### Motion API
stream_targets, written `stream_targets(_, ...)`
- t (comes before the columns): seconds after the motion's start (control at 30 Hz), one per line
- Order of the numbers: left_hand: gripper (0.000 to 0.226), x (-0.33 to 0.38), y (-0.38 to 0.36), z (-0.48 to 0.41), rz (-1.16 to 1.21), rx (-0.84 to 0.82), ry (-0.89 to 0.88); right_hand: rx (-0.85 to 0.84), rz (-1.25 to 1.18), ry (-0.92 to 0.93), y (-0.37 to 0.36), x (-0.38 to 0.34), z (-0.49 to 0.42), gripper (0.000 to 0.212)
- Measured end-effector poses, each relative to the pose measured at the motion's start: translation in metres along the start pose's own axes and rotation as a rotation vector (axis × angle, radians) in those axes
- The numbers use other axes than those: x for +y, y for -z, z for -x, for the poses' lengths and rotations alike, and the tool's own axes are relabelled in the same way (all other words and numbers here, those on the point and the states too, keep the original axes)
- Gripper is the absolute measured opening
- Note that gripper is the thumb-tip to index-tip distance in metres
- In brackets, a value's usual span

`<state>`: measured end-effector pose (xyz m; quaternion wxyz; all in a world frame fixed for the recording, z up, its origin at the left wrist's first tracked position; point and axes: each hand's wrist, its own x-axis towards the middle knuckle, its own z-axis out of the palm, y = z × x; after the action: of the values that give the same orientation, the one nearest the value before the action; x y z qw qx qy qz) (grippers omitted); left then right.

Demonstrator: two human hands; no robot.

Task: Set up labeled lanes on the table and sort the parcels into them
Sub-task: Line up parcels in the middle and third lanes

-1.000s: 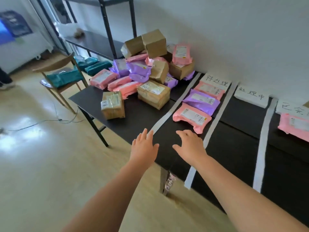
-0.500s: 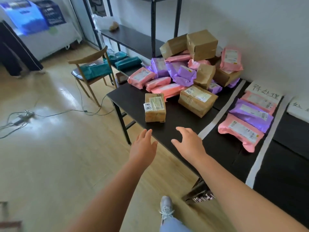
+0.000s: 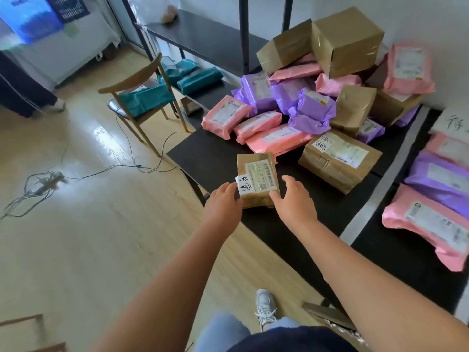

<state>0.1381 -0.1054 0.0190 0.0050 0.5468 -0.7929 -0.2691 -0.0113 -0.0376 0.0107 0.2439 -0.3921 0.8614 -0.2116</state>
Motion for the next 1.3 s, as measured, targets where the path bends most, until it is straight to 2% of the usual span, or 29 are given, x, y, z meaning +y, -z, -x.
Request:
stream_targets(0.27, 0.05, 0.001, 0.0, -0.077, -0.031, -0.062, -0.122, -0.006, 0.102, -0.081, -0.009, -0.007, -0.027, 0.062)
stream_targets(0.47, 0.055, -0.003, 0.008, -0.128, -0.091, -0.177, -0.273, 0.017, 0.117, -0.284, -0.025, -0.022, -0.027, 0.065)
stream_targets(0.6, 0.057, -0.01, 0.009, -0.151, -0.161, -0.228, -0.364, 0.07, 0.013, -0.402, -0.043, -0.034, -0.02, 0.068)
stream_targets(0.7, 0.05, -0.014, 0.005, -0.147, -0.113, -0.214, -0.388, 0.124, -0.135, -0.483, -0.055, -0.037, -0.008, 0.078)
stream_targets(0.83, 0.045, -0.014, 0.001, -0.13, -0.029, -0.219, -0.354, 0.165, -0.203, -0.563, -0.058, -0.032, 0.004, 0.086)
stream_targets(0.97, 0.049, -0.01, -0.009, -0.113, 0.022, -0.254, -0.279, 0.167, -0.239, -0.588, -0.053, -0.025, 0.012, 0.072)
stream_targets(1.13, 0.045, 0.003, -0.019, -0.104, 0.086, -0.284, -0.152, 0.052, -0.242, -0.604, -0.048, -0.007, 0.017, 0.041)
stream_targets(1.3, 0.043, 0.016, -0.013, -0.099, 0.154, -0.289, -0.125, 0.074, -0.338, -0.598, -0.042, -0.001, 0.017, 0.033)
